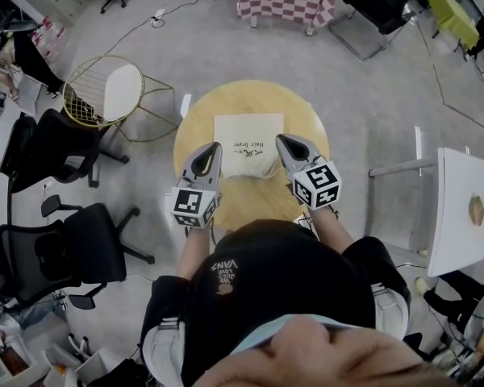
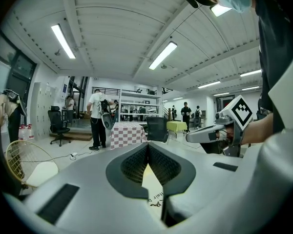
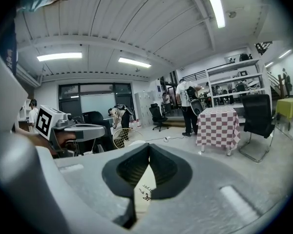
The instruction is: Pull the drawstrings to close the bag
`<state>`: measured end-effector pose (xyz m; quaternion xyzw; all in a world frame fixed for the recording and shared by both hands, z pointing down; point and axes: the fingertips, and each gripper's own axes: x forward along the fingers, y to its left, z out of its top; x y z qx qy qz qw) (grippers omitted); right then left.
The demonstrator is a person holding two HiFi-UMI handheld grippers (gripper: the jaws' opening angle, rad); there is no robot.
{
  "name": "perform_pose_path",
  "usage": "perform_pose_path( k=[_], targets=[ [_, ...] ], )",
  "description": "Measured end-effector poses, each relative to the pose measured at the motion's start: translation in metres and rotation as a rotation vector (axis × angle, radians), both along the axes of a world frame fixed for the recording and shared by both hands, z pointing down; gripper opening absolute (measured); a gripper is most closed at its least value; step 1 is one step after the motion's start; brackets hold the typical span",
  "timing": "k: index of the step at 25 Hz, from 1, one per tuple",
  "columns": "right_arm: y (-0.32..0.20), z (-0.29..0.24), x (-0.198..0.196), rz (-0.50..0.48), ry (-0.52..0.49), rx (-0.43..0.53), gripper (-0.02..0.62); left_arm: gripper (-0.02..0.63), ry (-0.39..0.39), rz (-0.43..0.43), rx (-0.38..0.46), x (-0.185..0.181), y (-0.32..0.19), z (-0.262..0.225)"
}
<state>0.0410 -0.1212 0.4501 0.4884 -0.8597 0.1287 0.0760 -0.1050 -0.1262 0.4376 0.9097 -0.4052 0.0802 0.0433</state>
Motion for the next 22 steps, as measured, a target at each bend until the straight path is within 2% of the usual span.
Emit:
perform_pose_path(
  k=[22],
  targets=[
    [0.001,0.001,-0.01,-0.017,0.034,-0.022,-0.003,0.011,0.007,0.016,0.006,-0.005,0.002,-0.008]
  ],
)
